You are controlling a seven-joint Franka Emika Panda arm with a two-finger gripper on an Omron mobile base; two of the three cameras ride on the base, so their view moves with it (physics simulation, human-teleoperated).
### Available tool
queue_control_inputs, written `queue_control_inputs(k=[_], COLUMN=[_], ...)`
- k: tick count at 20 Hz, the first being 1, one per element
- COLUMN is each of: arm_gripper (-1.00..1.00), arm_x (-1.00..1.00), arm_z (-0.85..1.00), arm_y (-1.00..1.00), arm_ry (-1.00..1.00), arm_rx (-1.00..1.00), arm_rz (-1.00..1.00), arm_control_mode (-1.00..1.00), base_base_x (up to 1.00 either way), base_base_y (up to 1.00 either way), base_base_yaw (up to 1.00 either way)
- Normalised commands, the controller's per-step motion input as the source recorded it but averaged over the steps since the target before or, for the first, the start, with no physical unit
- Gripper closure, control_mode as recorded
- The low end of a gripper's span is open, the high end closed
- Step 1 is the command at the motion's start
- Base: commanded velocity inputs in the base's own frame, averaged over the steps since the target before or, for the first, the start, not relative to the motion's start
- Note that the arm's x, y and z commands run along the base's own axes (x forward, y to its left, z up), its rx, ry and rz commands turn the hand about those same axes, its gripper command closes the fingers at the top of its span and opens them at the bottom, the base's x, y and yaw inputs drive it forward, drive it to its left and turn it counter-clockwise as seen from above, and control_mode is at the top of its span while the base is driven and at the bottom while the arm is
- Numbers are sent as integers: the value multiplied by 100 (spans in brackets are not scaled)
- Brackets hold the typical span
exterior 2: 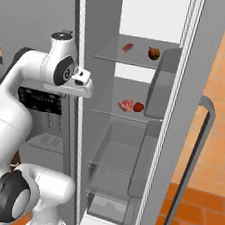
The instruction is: Place one bell pepper and one steak in each tupperware on the nearby counter, to pack two identical lunches.
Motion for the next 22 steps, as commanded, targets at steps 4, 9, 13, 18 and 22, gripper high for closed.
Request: queue_control_inputs(k=[4, 9, 13, 18, 22], arm_gripper=[-100, -100, -100, -100, -100], arm_x=[-14, -24, -11, 5, 29], arm_z=[-4, -19, -35, -66, -14], arm_y=[-23, -65, -55, -14, -1], arm_ry=[-2, -8, -7, -11, -1], arm_rx=[1, 5, 1, 0, 4], arm_rz=[0, -2, -13, -31, -28], arm_control_mode=[-100, -100, -100, -100, -100], base_base_x=[0, 0, 0, 0, 0], base_base_y=[0, 0, 0, 0, 0], base_base_yaw=[0, 0, 0, 0, 0])
